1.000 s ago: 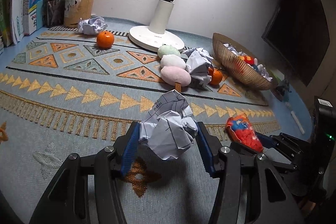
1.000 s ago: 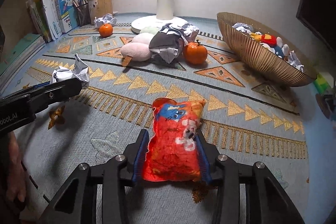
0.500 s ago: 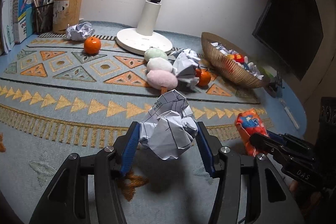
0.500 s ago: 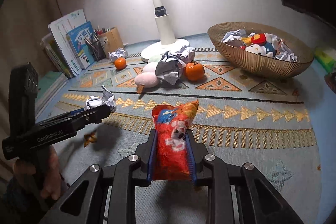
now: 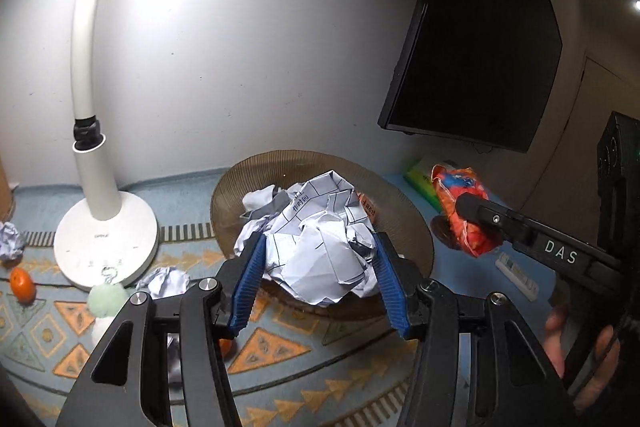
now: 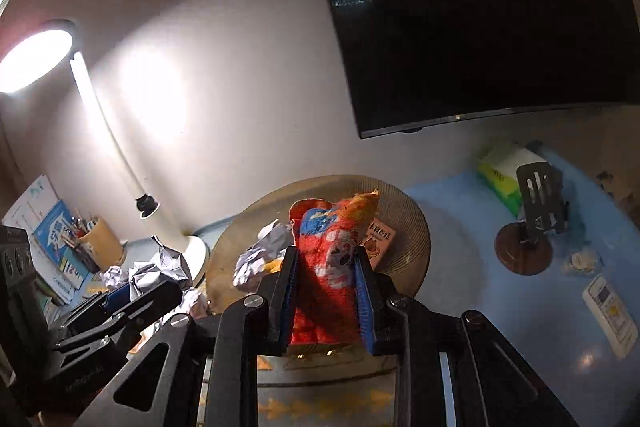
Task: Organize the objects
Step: 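Carry the paper ball and snack bag over the amber bowl and open both tools, then move both open tools back toward the mandarin oranges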
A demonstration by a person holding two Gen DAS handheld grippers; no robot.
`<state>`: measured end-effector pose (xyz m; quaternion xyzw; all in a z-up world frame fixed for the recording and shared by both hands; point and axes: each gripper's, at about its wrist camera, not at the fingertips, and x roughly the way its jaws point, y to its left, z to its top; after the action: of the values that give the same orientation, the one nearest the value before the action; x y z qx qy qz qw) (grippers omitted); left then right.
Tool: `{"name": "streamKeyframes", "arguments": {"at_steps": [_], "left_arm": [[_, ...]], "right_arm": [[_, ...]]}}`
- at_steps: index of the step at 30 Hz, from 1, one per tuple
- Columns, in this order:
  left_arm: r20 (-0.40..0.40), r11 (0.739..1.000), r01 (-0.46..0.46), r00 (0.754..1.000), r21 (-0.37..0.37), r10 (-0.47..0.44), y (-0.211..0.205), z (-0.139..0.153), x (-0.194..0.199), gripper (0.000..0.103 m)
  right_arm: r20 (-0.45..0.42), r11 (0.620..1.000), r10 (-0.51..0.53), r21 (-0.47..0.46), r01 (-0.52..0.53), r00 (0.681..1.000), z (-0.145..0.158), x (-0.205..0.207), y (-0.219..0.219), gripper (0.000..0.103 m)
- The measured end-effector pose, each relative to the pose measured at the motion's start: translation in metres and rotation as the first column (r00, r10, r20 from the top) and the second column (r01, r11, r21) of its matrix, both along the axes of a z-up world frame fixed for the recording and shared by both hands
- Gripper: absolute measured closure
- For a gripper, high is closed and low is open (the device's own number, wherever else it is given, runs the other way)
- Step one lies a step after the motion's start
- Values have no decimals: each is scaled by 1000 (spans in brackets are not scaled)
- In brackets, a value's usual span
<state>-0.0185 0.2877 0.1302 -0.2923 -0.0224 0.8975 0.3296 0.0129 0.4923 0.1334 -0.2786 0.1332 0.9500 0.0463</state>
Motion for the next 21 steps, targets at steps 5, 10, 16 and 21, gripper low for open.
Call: {"name": "streamKeyframes", "arguments": {"at_steps": [5,10,16,21], "left_arm": [[-118,997,-44,992,-65,37,19,-8,-12,11],[-92,999,-35,995,-1,34,-18,-7,5,10],[-73,985,-155,984,70,160,-105,4,53,6],[-50,933,-353,933,77,357,-181,-21,99,1]], "right_arm": [[54,998,10,-61,-6,998,-30,-35,26,65],[81,995,66,-75,-60,995,-40,-9,11,65],[34,982,168,-93,-164,985,-34,43,-48,37],[37,976,217,-40,-215,976,-51,76,-111,33]]}}
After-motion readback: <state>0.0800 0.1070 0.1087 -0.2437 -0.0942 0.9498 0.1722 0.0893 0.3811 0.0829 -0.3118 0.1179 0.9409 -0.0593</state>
